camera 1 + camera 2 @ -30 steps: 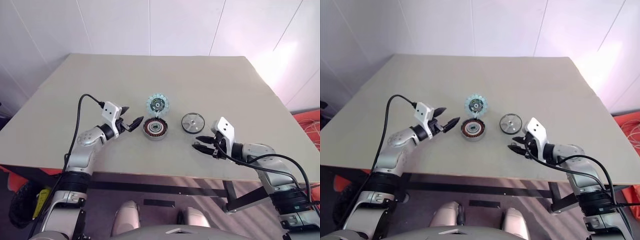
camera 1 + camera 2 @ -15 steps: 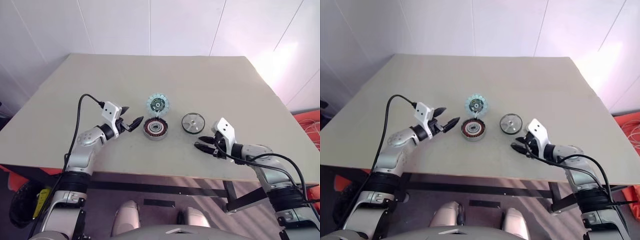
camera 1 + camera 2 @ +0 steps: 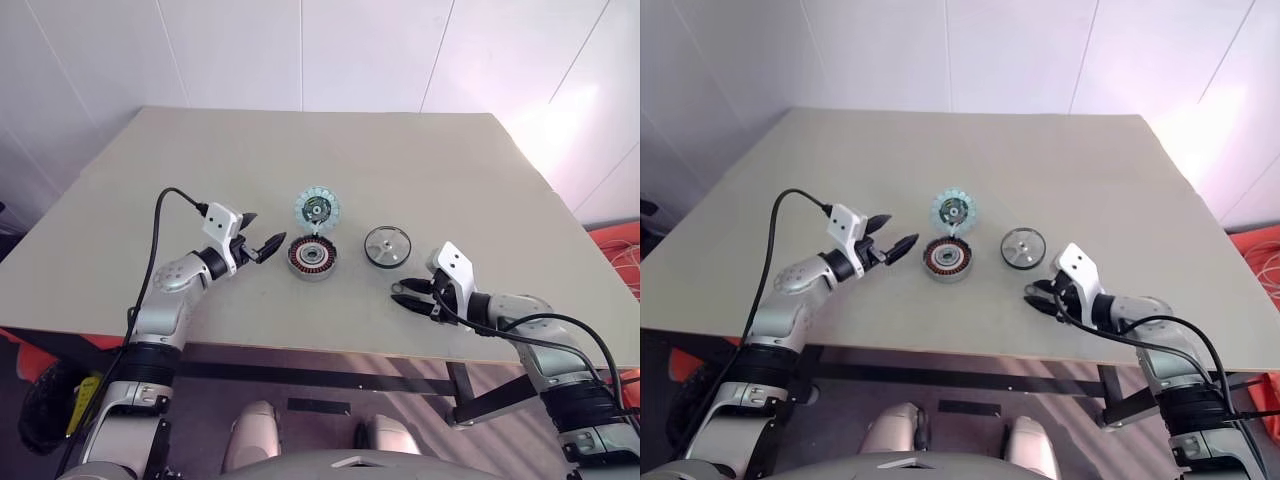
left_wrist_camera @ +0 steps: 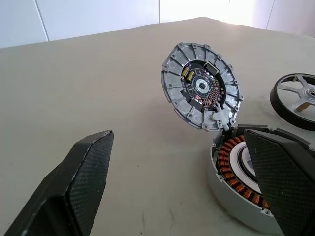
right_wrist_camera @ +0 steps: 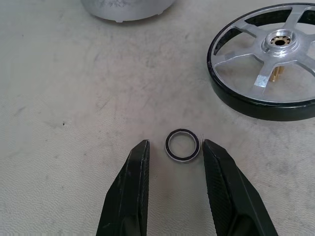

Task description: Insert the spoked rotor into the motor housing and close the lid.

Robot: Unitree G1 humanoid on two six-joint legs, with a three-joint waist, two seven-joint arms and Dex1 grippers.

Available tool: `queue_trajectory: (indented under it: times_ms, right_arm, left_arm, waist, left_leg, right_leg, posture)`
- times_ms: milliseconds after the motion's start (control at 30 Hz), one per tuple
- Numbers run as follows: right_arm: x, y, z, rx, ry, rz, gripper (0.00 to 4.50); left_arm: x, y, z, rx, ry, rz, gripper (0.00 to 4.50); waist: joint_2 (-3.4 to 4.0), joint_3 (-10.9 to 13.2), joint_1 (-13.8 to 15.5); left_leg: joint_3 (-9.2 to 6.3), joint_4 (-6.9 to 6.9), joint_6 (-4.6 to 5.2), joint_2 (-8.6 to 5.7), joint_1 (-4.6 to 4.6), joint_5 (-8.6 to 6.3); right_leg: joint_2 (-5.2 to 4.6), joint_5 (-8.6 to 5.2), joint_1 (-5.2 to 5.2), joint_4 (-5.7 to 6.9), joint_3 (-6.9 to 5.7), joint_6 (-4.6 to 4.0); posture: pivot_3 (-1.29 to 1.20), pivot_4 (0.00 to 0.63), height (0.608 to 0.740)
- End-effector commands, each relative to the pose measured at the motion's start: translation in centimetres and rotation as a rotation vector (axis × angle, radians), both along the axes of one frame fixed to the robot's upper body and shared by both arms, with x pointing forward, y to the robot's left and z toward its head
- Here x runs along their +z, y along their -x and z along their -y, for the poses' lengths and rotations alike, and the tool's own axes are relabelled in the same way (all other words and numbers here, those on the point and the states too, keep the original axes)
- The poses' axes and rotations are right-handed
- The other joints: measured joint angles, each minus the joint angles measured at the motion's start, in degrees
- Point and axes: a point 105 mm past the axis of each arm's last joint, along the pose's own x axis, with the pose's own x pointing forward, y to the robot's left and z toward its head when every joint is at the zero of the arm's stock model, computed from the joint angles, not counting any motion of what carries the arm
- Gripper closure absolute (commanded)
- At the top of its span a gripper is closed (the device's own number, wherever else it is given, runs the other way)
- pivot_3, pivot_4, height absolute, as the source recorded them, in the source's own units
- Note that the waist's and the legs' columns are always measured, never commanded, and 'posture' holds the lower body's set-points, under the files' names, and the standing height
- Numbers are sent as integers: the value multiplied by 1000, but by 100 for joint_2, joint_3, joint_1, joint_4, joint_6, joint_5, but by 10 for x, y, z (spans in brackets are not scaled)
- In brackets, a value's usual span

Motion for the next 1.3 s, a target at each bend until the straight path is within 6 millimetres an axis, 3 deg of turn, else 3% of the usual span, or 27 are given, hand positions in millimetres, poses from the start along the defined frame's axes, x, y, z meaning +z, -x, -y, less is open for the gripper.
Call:
queue_trajectory:
  times_ms: [33, 433, 567, 767, 1033, 1200, 1300]
  right_arm:
    - [9, -2, 1, 1, 1, 29, 2635]
    - [10, -9, -2, -15, -8, 43, 2635]
    - [11, -11, -2, -23, -8, 46, 3819]
    - [15, -14, 0, -35, 3, 68, 3842]
    - [83, -19, -23, -16, -268, 121, 3842]
    - [110, -18, -43, 34, -338, 153, 3842]
    - [114, -25, -57, 52, -319, 164, 3842]
  left_arm:
    - [19, -4, -2, 6, 1, 73, 0]
    - [20, -4, -3, 8, 0, 77, 0]
    - [20, -4, -4, 11, -1, 77, 0]
    - [21, -4, -4, 14, -1, 79, 0]
    - [21, -6, -4, 15, 2, 79, 0]
    - [21, -6, -5, 17, 2, 79, 0]
    - [22, -7, -11, 25, -6, 79, 0]
  waist:
    - [0, 0, 0]
    - [0, 0, -7]
    - [0, 0, -7]
    - [-1, 0, -7]
    - [0, 0, -11]
    - [-1, 0, 0]
    - [-1, 0, -3]
  left_leg:
    - [0, 0, 0, 0, 0, 0]
    - [0, 0, 0, 0, 0, 0]
    - [0, 0, 0, 0, 0, 0]
    - [0, 0, 0, 0, 0, 0]
    - [0, 0, 0, 1, 0, 0]
    - [0, -1, 0, 1, 1, 0]
    - [0, -1, 0, 0, 0, 0]
  right_leg:
    - [0, 0, 0, 0, 0, 0]
    - [0, 0, -2, 0, 0, 0]
    - [0, 0, -2, 0, 0, 0]
    - [0, 0, -2, 0, 0, 0]
    - [1, 0, -4, 2, 1, 0]
    - [0, 0, -3, 3, 0, 0]
    - [0, 0, -4, 3, 1, 0]
  posture:
    - [0, 0, 740]
    - [0, 0, 740]
    - [0, 0, 740]
    - [0, 0, 740]
    - [0, 0, 740]
    - [0, 0, 740]
    - [0, 0, 740]
